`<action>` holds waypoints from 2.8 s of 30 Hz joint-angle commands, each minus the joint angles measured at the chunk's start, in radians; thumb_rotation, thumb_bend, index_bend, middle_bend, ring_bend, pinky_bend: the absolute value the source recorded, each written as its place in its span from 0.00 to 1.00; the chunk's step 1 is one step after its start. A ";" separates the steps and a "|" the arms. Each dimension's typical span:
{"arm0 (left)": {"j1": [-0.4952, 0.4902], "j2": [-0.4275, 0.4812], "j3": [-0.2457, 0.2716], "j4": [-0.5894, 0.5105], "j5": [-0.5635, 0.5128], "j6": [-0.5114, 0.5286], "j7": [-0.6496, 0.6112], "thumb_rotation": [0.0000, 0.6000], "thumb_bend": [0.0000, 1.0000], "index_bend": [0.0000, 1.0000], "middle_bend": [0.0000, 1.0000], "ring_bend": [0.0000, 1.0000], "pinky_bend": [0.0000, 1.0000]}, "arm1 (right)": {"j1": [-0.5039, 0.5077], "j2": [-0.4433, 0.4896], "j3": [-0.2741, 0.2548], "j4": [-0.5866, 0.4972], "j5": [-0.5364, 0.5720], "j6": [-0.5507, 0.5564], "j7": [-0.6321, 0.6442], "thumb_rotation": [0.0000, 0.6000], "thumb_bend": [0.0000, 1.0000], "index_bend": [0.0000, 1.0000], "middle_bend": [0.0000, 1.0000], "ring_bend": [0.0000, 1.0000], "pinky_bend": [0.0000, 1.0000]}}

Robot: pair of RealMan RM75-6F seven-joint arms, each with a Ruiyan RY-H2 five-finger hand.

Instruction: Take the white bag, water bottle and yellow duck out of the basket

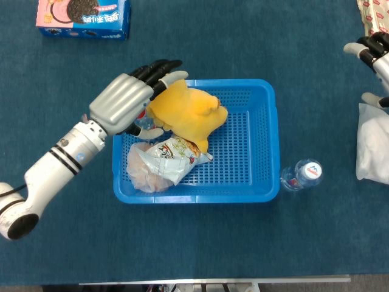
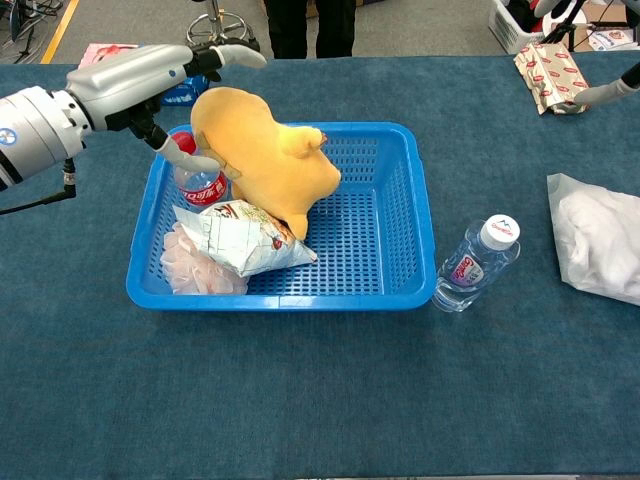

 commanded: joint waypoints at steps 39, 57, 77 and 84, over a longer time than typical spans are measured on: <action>0.017 0.018 -0.041 -0.103 -0.098 0.146 -0.009 1.00 0.17 0.57 0.52 0.48 0.74 | -0.018 -0.012 -0.008 0.032 -0.011 -0.006 0.058 1.00 0.00 0.28 0.38 0.28 0.53; 0.098 0.167 -0.150 -0.298 -0.174 0.396 0.308 1.00 0.17 0.57 0.52 0.48 0.74 | -0.027 -0.008 -0.010 0.027 -0.027 0.010 0.070 1.00 0.00 0.28 0.38 0.28 0.53; 0.188 0.008 -0.057 0.031 -0.358 0.560 0.882 1.00 0.17 0.56 0.52 0.48 0.74 | -0.037 -0.025 -0.023 0.045 -0.018 -0.003 0.080 1.00 0.00 0.28 0.38 0.28 0.53; 0.212 0.101 -0.044 -0.120 -0.671 0.394 0.944 1.00 0.17 0.50 0.44 0.41 0.72 | -0.035 -0.037 -0.026 0.054 -0.016 -0.011 0.084 1.00 0.00 0.28 0.38 0.28 0.53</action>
